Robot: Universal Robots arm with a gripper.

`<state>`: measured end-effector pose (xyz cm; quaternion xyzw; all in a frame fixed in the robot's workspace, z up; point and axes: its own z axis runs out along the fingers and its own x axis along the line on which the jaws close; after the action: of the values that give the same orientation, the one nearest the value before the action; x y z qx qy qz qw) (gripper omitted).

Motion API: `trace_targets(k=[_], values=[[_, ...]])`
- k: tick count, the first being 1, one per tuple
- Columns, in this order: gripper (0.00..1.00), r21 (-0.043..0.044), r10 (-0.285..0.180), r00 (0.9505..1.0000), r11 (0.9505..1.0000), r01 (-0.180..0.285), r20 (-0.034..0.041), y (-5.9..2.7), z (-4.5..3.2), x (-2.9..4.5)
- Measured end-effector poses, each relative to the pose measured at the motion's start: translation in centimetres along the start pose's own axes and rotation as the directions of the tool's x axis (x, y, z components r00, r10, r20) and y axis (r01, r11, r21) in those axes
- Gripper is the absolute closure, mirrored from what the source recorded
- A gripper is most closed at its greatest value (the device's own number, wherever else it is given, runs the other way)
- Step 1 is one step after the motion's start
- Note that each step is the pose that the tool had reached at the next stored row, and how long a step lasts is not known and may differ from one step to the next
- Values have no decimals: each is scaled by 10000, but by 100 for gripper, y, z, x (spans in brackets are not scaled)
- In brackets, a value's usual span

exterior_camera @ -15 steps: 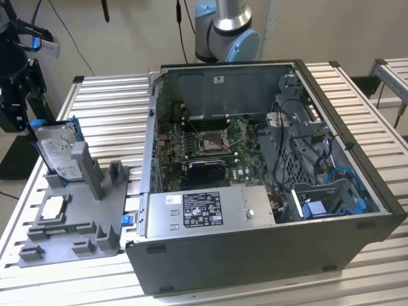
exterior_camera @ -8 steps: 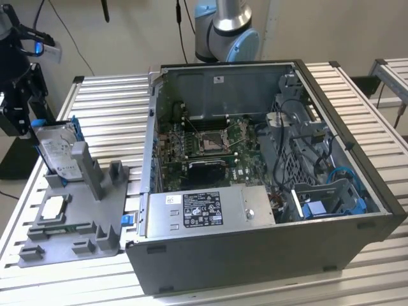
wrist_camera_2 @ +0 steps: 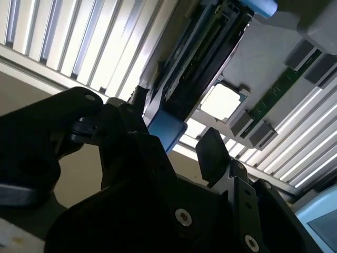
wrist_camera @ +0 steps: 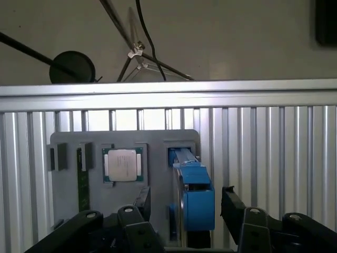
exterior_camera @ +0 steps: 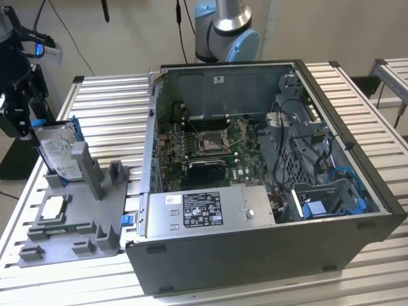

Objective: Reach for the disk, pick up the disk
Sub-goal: 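Pick up the disk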

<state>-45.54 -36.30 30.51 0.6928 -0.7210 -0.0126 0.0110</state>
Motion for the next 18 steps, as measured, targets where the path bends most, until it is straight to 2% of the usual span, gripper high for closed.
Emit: trace_targets(k=[3, 18], values=[[0, -2, 0, 10000, 10000, 0, -2, 0, 31, -2], [0, 16, -38, 10000, 10000, 38, -2, -6, 305, -75]])
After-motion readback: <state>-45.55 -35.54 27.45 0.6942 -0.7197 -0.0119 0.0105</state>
